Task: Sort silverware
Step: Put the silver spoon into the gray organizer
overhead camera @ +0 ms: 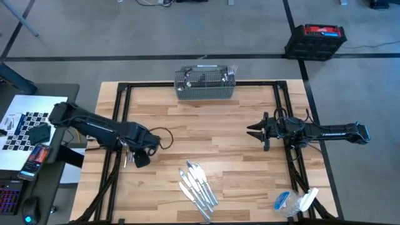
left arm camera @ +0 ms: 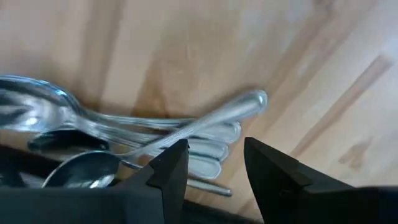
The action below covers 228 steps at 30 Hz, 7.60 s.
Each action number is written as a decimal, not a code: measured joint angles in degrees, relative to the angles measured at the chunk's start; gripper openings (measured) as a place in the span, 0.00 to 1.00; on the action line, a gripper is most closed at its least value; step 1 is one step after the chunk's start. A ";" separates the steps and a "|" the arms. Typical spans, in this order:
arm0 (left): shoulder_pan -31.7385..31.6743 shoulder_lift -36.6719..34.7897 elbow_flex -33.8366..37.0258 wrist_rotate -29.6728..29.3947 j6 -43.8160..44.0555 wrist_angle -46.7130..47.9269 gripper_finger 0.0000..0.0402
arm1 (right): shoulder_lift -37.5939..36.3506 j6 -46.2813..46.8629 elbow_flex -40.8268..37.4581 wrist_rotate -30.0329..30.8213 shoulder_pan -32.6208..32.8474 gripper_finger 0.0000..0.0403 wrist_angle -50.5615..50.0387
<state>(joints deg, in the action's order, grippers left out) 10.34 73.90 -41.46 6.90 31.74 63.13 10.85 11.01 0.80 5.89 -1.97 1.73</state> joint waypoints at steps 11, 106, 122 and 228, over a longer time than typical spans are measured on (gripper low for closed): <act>3.13 14.87 -0.16 2.44 -8.20 -5.74 0.35 | 0.01 0.01 0.00 0.00 -0.01 0.28 -0.01; 17.28 22.81 -15.97 0.78 33.25 -8.02 0.29 | 0.00 0.01 0.00 0.00 0.01 0.28 -0.01; 22.70 22.78 -14.68 4.09 42.01 -12.46 0.29 | 0.02 0.01 0.00 0.00 0.00 0.28 -0.01; -53.54 12.03 -24.89 -5.86 -37.28 -56.97 0.39 | 0.44 0.00 -0.02 -0.02 0.00 0.28 0.01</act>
<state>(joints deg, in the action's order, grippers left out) -43.21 85.93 -66.36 1.04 -5.54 6.16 11.29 11.02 0.78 5.87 -1.97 1.74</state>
